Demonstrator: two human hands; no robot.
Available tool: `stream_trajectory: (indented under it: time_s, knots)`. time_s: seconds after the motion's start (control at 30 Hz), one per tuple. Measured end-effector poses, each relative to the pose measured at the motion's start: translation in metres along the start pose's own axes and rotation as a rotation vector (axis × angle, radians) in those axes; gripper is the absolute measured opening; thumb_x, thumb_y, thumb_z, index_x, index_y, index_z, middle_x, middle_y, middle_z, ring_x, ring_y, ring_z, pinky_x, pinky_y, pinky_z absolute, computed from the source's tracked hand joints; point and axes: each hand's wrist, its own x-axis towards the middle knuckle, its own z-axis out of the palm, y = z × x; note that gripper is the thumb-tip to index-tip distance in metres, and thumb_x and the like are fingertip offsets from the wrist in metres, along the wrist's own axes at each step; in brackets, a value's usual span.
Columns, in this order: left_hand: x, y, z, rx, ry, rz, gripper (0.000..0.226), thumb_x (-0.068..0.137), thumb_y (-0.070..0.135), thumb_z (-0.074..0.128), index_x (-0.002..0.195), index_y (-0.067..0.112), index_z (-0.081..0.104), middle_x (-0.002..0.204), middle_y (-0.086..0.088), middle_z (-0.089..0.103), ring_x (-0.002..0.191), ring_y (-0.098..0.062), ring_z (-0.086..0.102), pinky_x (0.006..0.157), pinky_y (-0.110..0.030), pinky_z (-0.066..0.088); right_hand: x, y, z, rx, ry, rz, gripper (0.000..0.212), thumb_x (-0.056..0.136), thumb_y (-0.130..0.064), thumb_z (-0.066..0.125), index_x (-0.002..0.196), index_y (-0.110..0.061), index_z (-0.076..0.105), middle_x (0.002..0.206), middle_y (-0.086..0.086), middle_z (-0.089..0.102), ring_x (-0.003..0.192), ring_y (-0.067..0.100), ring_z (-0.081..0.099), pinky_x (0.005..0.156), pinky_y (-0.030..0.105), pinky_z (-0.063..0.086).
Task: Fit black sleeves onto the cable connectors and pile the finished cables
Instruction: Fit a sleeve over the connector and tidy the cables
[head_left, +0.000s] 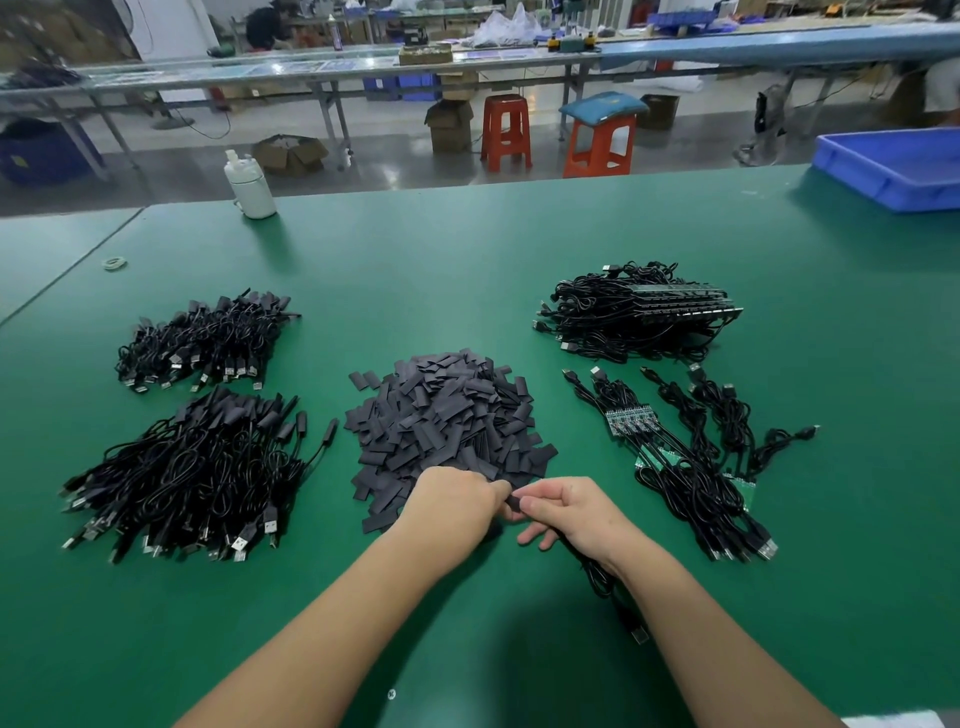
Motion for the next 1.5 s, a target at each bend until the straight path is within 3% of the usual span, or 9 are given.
stream_trajectory:
  time_s: [0.27,0.4,0.53,0.77,1.0,1.17,1.27,1.37,1.5]
  knots:
    - [0.001,0.004,-0.006,-0.045,-0.023,-0.041,0.02,0.101,0.04,0.045,0.106,0.024,0.056,0.095,-0.004,0.068,0.092,-0.028,0.066,0.062,-0.032,0.034,-0.001,0.0,0.0,-0.019,-0.01,0.001,0.01,0.1,-0.006,0.056,0.103,-0.01,0.065,0.087,0.0,0.078,0.073,0.017,0.074,0.052,0.021,0.051]
    - [0.001,0.003,-0.006,-0.335,0.034,-0.177,0.028,0.092,0.052,0.053,0.104,0.031,0.066,0.096,-0.001,0.071,0.098,-0.022,0.062,0.072,-0.029,0.042,-0.002,-0.001,-0.001,-0.015,-0.009,-0.013,0.011,0.1,-0.007,0.055,0.101,-0.01,0.066,0.085,0.0,0.077,0.073,0.017,0.075,0.053,0.021,0.051]
    - [-0.003,-0.001,-0.011,-0.611,0.043,-0.234,0.019,0.084,0.049,0.065,0.098,0.038,0.072,0.087,0.006,0.072,0.086,-0.015,0.061,0.074,-0.027,0.049,-0.003,-0.003,-0.002,-0.01,-0.014,-0.02,0.011,0.1,-0.008,0.056,0.101,-0.009,0.067,0.084,0.004,0.077,0.072,0.018,0.074,0.054,0.022,0.051]
    - [0.0,-0.012,-0.017,-0.737,-0.076,-0.111,0.02,0.084,0.042,0.071,0.101,0.032,0.075,0.086,0.008,0.073,0.077,-0.006,0.06,0.076,-0.025,0.051,-0.005,-0.005,-0.004,-0.032,-0.058,-0.011,0.01,0.099,-0.009,0.057,0.099,-0.006,0.067,0.081,0.005,0.076,0.07,0.019,0.072,0.054,0.022,0.051]
    - [-0.001,-0.005,-0.009,-0.729,-0.017,-0.133,0.009,0.084,0.043,0.067,0.091,0.04,0.072,0.055,0.023,0.054,0.057,0.005,0.049,0.056,-0.021,0.035,-0.003,-0.006,-0.009,-0.015,-0.084,-0.033,0.005,0.099,-0.006,0.057,0.101,-0.008,0.053,0.074,0.008,0.074,0.07,0.021,0.072,0.056,0.024,0.052]
    - [0.0,-0.001,-0.008,-0.754,-0.032,-0.153,0.011,0.085,0.039,0.068,0.093,0.035,0.074,0.063,0.013,0.061,0.056,0.007,0.05,0.058,-0.021,0.039,-0.002,-0.005,-0.01,-0.019,-0.096,-0.026,0.004,0.098,-0.007,0.06,0.098,-0.008,0.056,0.076,0.008,0.074,0.072,0.021,0.072,0.058,0.025,0.053]
    - [0.003,0.004,-0.007,-0.717,0.02,-0.201,0.02,0.084,0.039,0.067,0.102,0.033,0.071,0.088,0.005,0.073,0.078,-0.005,0.061,0.075,-0.028,0.051,-0.003,-0.005,-0.011,0.021,-0.09,-0.032,0.005,0.097,-0.005,0.06,0.102,-0.007,0.058,0.081,0.01,0.075,0.073,0.021,0.072,0.059,0.025,0.053]
    - [0.005,0.011,-0.006,-0.727,0.091,-0.262,0.05,0.085,0.037,0.068,0.133,0.033,0.054,0.106,-0.001,0.072,0.097,-0.021,0.065,0.087,-0.036,0.052,-0.006,-0.007,-0.012,0.079,-0.088,-0.026,0.02,0.097,-0.002,0.058,0.115,-0.009,0.061,0.087,0.013,0.076,0.074,0.021,0.071,0.062,0.025,0.054]
    - [-0.005,0.023,-0.005,-1.053,0.287,-0.42,0.063,0.087,0.028,0.071,0.143,0.029,0.044,0.093,0.012,0.069,0.078,-0.001,0.062,0.076,-0.015,0.048,-0.012,-0.016,-0.012,0.285,-0.011,0.001,0.026,0.094,-0.001,0.059,0.12,-0.001,0.061,0.088,0.016,0.074,0.072,0.021,0.07,0.065,0.027,0.058]
